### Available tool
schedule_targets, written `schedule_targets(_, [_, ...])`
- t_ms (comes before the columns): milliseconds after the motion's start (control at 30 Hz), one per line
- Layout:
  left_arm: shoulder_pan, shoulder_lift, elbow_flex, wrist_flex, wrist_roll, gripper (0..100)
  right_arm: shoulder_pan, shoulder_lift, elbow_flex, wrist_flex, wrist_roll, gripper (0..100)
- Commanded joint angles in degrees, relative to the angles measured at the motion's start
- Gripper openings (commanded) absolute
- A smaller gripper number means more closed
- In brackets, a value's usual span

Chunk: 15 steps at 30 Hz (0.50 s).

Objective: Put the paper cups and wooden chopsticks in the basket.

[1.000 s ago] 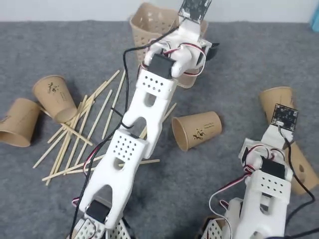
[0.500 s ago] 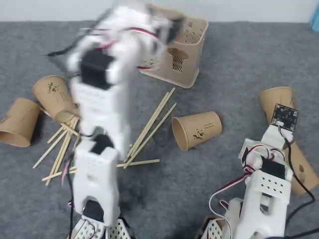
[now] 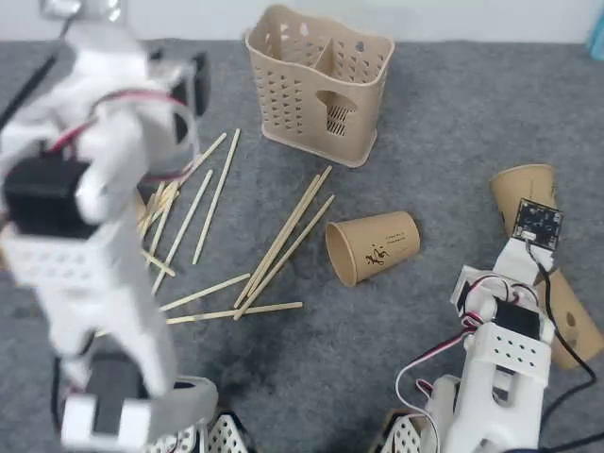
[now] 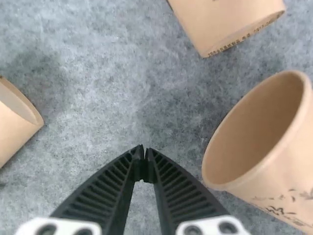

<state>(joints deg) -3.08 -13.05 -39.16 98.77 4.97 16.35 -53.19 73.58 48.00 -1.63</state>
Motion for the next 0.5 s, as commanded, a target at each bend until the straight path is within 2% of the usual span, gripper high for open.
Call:
schedule_targets(0, [-3.7,-12.9,17.9,0.3,0.9,14,0.0,-2.1,-4.0,2.3,1.1,0.6])
schedule_targets(200, [-10.7,-29.5,49.0,-10.1,0.9,14,0.0,-1.5,-15.3,13.8,1.9,0.6])
schedule_targets(467, [-11.3,-48.3,83.6,-24.7,0.4,14,-0.3,-1.5,-32.4,26.4,5.0,2.1])
